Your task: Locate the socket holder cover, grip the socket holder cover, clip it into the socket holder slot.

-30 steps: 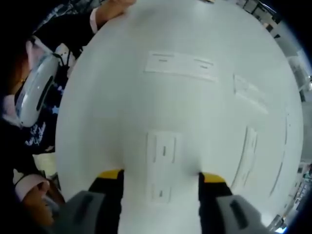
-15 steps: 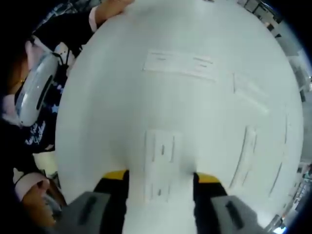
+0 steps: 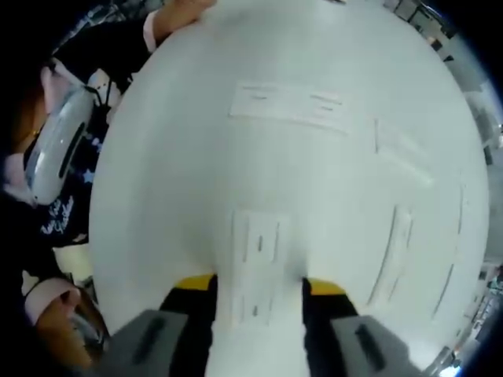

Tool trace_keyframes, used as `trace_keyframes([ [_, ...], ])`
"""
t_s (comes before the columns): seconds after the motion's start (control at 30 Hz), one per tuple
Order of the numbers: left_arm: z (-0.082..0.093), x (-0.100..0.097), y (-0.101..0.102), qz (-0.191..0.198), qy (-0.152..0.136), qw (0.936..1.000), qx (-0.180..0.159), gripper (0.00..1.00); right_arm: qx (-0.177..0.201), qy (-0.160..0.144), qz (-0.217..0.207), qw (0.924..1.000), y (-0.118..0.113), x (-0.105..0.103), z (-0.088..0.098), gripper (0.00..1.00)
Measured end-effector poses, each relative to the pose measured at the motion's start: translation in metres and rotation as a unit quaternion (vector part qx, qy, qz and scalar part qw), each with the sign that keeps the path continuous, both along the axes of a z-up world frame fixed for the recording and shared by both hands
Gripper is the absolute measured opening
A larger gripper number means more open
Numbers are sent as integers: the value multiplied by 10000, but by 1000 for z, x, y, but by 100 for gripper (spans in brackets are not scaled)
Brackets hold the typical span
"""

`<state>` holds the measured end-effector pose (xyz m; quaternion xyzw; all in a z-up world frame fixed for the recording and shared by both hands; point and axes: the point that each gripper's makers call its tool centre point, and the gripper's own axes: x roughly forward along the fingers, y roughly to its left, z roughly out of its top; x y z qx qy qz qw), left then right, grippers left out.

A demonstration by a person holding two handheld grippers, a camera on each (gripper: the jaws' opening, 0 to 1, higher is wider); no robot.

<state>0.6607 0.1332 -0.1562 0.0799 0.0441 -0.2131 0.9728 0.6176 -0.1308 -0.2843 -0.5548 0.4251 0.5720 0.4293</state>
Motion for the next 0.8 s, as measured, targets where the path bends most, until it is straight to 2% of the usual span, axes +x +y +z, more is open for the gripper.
trace_keyframes([
  [0.17,-1,0,-1,-9,3,10000,8,87,-22,-3,49,10000,0,-2,0,38],
  [0.8,-1,0,-2,-28,25,10000,27,87,-44,-10,-10,10000,-1,-2,1,29],
])
